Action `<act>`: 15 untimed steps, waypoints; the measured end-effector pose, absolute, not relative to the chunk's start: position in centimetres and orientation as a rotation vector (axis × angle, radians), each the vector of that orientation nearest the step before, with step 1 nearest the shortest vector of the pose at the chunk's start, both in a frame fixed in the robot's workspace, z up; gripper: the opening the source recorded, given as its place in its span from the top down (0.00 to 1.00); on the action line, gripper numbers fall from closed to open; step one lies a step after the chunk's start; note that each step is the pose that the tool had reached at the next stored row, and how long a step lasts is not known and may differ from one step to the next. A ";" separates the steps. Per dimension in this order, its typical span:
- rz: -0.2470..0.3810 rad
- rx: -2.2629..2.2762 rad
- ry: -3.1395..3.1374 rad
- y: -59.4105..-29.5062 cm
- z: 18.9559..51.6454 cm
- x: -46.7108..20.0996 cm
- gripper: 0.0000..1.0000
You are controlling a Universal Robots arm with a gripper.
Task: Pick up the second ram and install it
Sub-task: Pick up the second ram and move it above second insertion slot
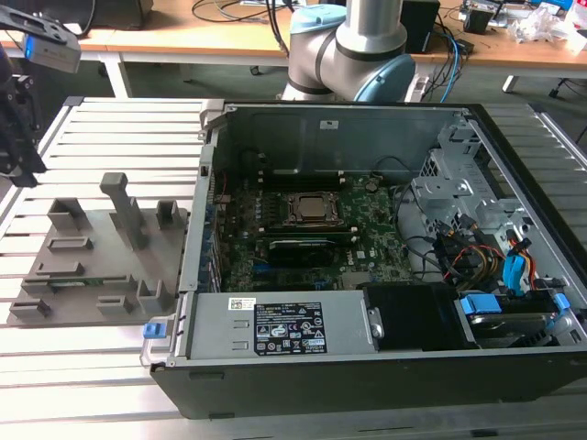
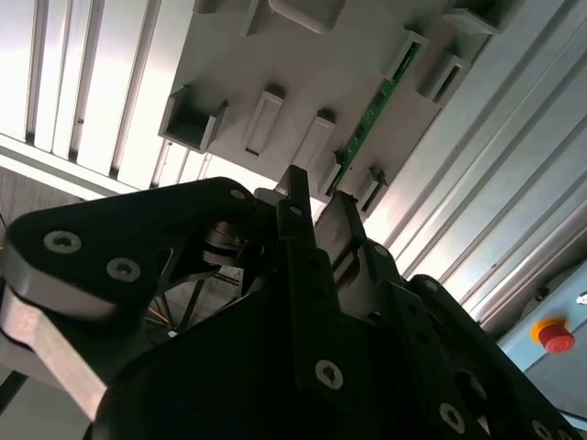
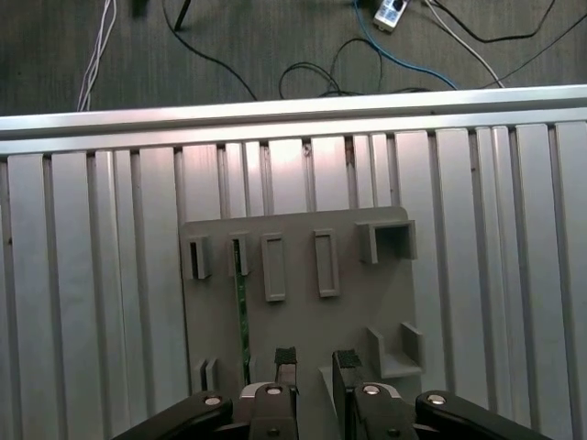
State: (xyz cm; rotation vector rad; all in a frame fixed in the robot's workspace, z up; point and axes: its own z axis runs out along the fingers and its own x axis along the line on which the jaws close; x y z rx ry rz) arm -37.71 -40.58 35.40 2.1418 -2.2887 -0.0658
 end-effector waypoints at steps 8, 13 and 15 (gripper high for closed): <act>-0.066 2.143 -2.288 -40.6 34.8 -37.7 0.70; -0.066 2.144 -2.286 -40.6 34.4 -37.7 0.70; -0.066 2.145 -2.286 -40.6 34.3 -37.7 0.70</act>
